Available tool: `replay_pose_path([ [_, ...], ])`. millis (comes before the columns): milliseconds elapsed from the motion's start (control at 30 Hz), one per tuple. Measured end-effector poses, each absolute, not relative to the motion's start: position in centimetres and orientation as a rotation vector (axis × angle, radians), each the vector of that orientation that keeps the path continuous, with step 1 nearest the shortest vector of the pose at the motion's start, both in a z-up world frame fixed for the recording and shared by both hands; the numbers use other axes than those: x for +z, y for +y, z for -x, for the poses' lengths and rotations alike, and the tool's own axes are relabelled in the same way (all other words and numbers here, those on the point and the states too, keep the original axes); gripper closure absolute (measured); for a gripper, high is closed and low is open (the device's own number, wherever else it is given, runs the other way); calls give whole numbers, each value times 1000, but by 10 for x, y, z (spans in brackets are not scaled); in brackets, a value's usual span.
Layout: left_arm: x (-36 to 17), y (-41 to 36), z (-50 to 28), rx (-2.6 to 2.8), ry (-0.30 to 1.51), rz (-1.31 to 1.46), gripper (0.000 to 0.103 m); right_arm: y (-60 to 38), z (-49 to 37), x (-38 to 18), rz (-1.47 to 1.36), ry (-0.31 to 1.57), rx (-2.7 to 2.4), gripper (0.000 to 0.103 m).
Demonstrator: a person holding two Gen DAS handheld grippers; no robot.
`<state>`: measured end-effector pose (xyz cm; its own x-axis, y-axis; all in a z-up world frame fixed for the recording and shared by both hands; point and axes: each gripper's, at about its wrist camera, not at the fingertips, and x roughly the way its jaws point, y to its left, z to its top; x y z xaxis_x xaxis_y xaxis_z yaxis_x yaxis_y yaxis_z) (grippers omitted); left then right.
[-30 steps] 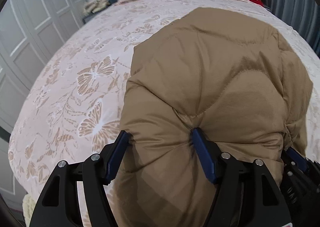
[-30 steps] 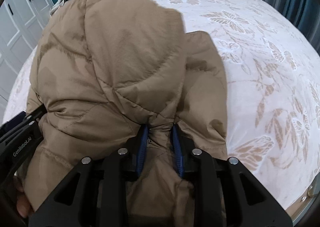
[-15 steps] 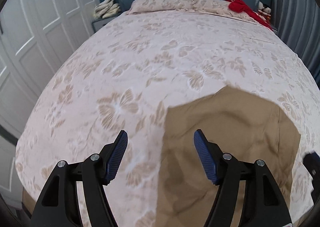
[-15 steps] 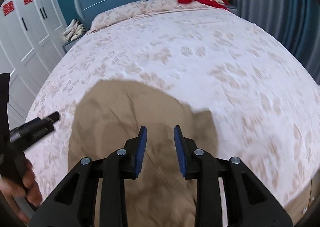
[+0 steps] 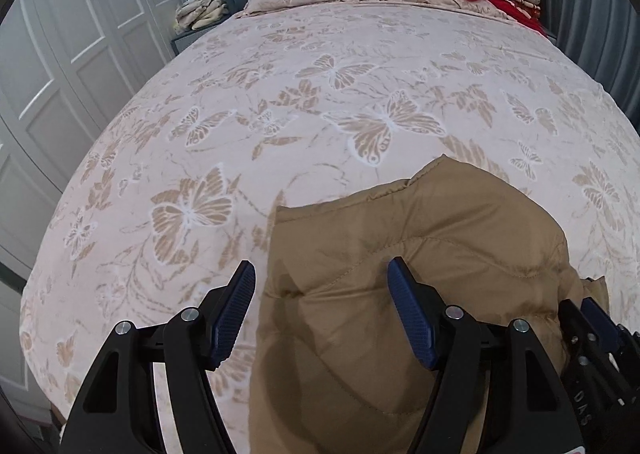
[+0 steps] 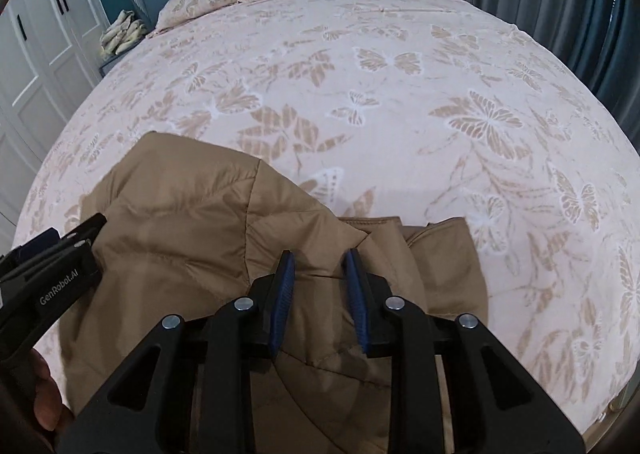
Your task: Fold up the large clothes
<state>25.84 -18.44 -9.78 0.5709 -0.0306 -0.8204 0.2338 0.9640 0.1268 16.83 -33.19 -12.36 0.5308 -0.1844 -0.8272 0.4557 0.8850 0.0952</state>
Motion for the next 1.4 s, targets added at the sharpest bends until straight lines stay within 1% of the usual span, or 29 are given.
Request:
replay_pose_path([
  [267, -120, -189, -262, -155, 963, -207, 35, -339, -167, -146, -364, 922, -374, 78],
  [700, -145, -202, -258, -98, 889, -244, 35, -342, -166, -166, -381, 874, -381, 79],
  [1000, -154, -208, -258, -75, 860, -257, 35, -343, -167, -172, -381, 853, -391, 79],
  [1100, -149, -203, -259, -95, 871, -228, 36, -345, -166, -168, -403, 851, -372, 78],
  [1133, -145, -197, -259, -115, 883, -202, 34, -349, -162, -163, -432, 851, -351, 77],
  [1167, -138, -186, -259, -149, 911, -160, 28, -351, -158, -158, -452, 856, -343, 75],
  [1200, -132, -176, -257, -171, 934, -129, 25, -353, -151, -151, -474, 858, -338, 72],
  [1233, -126, -164, -254, -189, 956, -92, 21, -355, -141, -142, -493, 851, -338, 60],
  [1267, -121, -151, -249, -210, 978, -48, 18, -356, -125, -133, -512, 831, -337, 43],
  [1300, -115, -133, -242, -237, 1006, 11, 17, -356, -112, -125, -517, 820, -342, 33],
  [1333, -113, -121, -236, -249, 1031, 50, 17, -355, -99, -120, -505, 821, -366, 20],
  [1400, -113, -94, -223, -280, 1099, 130, 16, -356, -72, -117, -487, 849, -391, 21],
])
